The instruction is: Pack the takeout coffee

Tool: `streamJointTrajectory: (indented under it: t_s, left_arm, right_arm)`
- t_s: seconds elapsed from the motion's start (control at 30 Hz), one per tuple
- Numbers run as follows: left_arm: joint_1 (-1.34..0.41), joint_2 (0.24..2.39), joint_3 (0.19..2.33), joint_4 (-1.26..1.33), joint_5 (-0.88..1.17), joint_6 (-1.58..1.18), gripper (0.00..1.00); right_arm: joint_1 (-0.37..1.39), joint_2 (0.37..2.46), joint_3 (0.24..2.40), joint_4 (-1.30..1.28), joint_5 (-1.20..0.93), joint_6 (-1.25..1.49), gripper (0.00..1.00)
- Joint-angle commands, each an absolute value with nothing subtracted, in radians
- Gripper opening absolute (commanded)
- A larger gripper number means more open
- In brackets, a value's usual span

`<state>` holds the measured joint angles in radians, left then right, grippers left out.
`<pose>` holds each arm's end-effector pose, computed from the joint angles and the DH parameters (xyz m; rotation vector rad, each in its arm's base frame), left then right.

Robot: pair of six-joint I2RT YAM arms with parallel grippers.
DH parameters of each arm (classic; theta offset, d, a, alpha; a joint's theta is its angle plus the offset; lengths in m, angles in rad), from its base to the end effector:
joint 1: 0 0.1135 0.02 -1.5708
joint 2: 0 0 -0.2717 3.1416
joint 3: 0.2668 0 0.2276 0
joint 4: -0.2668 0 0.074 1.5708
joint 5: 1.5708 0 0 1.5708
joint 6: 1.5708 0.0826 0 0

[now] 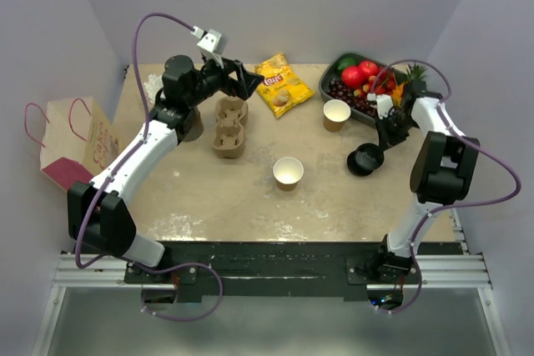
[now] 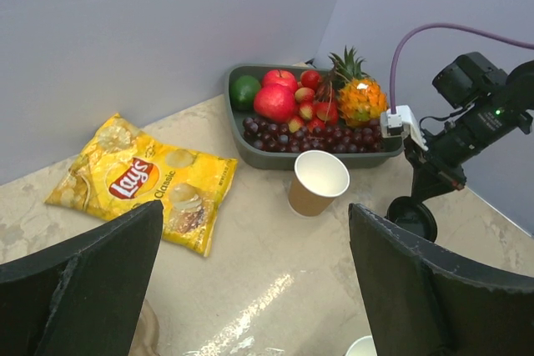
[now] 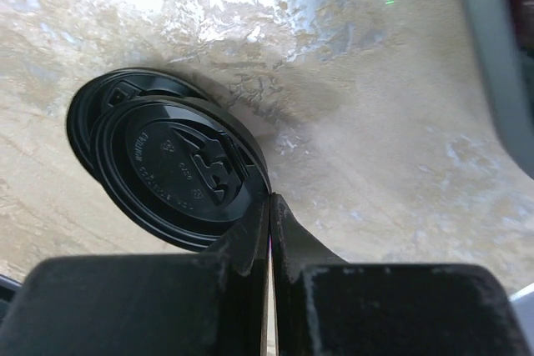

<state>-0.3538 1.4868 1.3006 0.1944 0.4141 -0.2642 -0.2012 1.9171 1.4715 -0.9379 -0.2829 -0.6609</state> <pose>0.3390 -0.1606 0.4038 0.4066 1.5694 -0.8037 0.3620 -0.0503 0.1780 -0.6848 2.7599 0.2563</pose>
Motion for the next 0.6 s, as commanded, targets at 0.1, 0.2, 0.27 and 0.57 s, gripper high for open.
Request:
streamJointTrajectory:
  t_s: [0.1,0.2,0.27,0.57]
  left_arm:
    - [-0.365,1.428,1.266,0.184,0.48,-0.163,0.96]
    - [-0.393,1.402,1.244,0.131,0.502,-0.101,0.96]
    - [-0.396,1.373,1.212,0.108,0.506,-0.106,0.96]
    - [-0.396,1.335,1.146,-0.067,0.45,-0.137,0.95]
  right_arm:
    - [-0.16,1.599,1.554,-0.953,-0.304,-0.635,0.0]
    - [-0.075,1.488,1.52,-0.939,-0.282,-0.655,0.0]
    - [0.051,1.36,1.474,-0.907,-0.244,-0.666,0.0]
    - [0.467,1.071,1.215,-0.506,-0.138,-0.637,0.0]
